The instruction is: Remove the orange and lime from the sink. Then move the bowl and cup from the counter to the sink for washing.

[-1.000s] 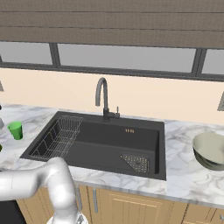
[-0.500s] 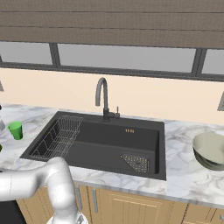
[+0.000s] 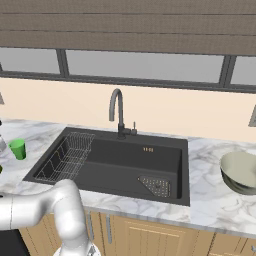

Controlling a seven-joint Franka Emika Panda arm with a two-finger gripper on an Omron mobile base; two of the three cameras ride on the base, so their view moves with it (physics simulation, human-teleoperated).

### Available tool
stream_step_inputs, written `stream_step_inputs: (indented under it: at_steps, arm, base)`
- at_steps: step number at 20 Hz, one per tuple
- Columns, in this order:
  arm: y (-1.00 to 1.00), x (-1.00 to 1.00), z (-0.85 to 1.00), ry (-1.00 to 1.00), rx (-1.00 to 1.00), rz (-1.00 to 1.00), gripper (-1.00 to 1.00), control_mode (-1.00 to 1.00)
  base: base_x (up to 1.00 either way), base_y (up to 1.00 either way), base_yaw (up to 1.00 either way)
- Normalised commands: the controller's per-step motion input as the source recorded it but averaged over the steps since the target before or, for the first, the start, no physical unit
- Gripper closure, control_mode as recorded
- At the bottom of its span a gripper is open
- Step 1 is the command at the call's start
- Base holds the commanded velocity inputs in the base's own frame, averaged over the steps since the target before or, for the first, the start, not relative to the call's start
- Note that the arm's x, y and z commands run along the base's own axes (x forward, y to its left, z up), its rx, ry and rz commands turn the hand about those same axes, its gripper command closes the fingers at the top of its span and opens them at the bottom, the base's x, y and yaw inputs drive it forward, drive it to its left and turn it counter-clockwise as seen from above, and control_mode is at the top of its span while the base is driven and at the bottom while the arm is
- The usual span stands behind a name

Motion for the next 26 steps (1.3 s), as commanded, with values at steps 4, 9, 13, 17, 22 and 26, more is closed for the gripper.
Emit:
stream_step_inputs:
  at_steps: [4, 9, 13, 17, 22, 26]
  arm:
    - [0.05, 0.06, -0.12, 0.0, 0.0, -0.02, 1.0, -1.0]
    - [0.05, 0.06, -0.12, 0.0, 0.0, -0.02, 1.0, -1.0]
    - [0.05, 0.06, -0.12, 0.0, 0.0, -0.02, 1.0, -1.0]
    - [0.04, 0.06, -0.12, 0.0, 0.0, -0.02, 1.0, -1.0]
    - [0.02, 0.05, -0.12, 0.0, 0.0, -0.02, 1.0, -1.0]
    - [0.02, 0.06, -0.12, 0.0, 0.0, -0.02, 1.0, -1.0]
  base:
    - [0.0, 0.0, 0.0]
    - [0.0, 0.0, 0.0]
    - [0.0, 0.0, 0.0]
    - [0.0, 0.0, 0.0]
    - [0.0, 0.0, 0.0]
    - [0.0, 0.0, 0.0]
